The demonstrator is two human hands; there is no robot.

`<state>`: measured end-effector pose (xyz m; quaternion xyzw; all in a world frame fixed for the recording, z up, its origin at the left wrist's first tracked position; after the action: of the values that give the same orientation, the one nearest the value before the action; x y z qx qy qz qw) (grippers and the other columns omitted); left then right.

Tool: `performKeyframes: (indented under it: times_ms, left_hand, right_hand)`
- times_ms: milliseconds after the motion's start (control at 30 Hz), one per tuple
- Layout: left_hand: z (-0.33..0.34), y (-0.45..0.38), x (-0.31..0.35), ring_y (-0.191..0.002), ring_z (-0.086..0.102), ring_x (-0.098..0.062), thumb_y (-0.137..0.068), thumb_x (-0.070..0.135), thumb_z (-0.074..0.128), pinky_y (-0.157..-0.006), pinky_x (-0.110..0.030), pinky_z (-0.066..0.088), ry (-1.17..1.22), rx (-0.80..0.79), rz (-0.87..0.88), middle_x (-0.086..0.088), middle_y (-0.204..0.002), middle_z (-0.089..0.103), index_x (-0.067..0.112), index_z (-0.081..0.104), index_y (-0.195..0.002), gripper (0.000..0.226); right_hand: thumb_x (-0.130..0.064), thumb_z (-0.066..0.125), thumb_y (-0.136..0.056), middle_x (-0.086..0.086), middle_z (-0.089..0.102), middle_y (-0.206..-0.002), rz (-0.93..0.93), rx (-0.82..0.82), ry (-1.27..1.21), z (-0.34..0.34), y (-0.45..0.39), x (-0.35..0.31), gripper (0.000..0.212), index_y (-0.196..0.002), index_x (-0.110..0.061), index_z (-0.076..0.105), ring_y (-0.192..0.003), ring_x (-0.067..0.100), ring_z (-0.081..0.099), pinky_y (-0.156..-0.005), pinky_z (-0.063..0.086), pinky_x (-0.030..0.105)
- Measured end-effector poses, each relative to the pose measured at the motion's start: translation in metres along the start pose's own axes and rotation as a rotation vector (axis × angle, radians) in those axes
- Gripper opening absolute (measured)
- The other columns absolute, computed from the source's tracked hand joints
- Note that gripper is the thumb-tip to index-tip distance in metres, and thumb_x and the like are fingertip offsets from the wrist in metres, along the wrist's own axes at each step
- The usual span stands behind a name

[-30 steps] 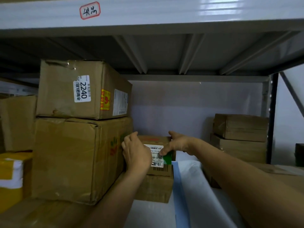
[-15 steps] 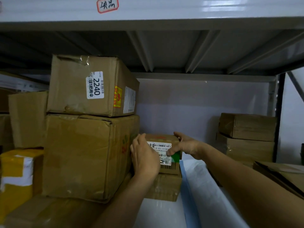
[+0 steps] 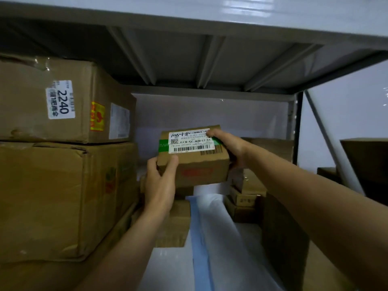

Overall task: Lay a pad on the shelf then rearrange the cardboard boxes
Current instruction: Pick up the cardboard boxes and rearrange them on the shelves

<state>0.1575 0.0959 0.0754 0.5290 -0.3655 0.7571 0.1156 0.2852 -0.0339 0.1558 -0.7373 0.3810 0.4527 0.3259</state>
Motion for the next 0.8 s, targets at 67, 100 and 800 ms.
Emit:
performKeyframes:
  times_ms: [67,100,800]
  left_hand:
    - [0.016,0.004,0.009,-0.092,0.057,-0.012,-0.093,0.047,0.048,-0.08,-0.033,0.042,0.111,-0.052,-0.021,0.003,-0.104,0.06,0.028,0.051,-0.118,0.031]
    - [0.025,0.006,0.012,-0.087,0.055,-0.008,-0.095,0.048,0.044,-0.078,-0.033,0.042,0.15,-0.073,-0.031,0.006,-0.097,0.059,0.029,0.052,-0.116,0.029]
    - [0.199,0.038,-0.005,-0.09,0.06,-0.007,-0.099,0.033,0.046,-0.082,-0.034,0.055,0.043,-0.505,-0.058,0.011,-0.107,0.064,0.029,0.05,-0.135,0.036]
  right_hand:
    - [-0.066,0.053,-0.077,0.016,0.067,-0.115,0.029,0.018,-0.02,-0.023,0.006,0.002,0.062,-0.107,-0.014,0.064,-0.106,0.034,0.063,-0.091,0.049,0.045]
    - [-0.066,0.053,-0.077,0.017,0.066,-0.116,0.037,0.029,-0.024,-0.035,0.009,0.003,0.063,-0.108,-0.013,0.064,-0.107,0.036,0.063,-0.093,0.048,0.047]
    - [-0.033,0.057,-0.092,0.015,0.055,-0.115,0.184,0.18,0.023,-0.209,0.061,0.075,0.038,-0.12,-0.012,0.042,-0.104,0.031,0.058,-0.093,0.049,0.049]
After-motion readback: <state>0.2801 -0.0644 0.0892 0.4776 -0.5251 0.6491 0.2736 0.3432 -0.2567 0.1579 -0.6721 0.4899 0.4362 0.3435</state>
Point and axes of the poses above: each hand's wrist, its own y-axis away from the middle knuckle, its own z-axis out of the palm, x = y × z, the point moved 3 cm from there along -y, towards the middle knuckle
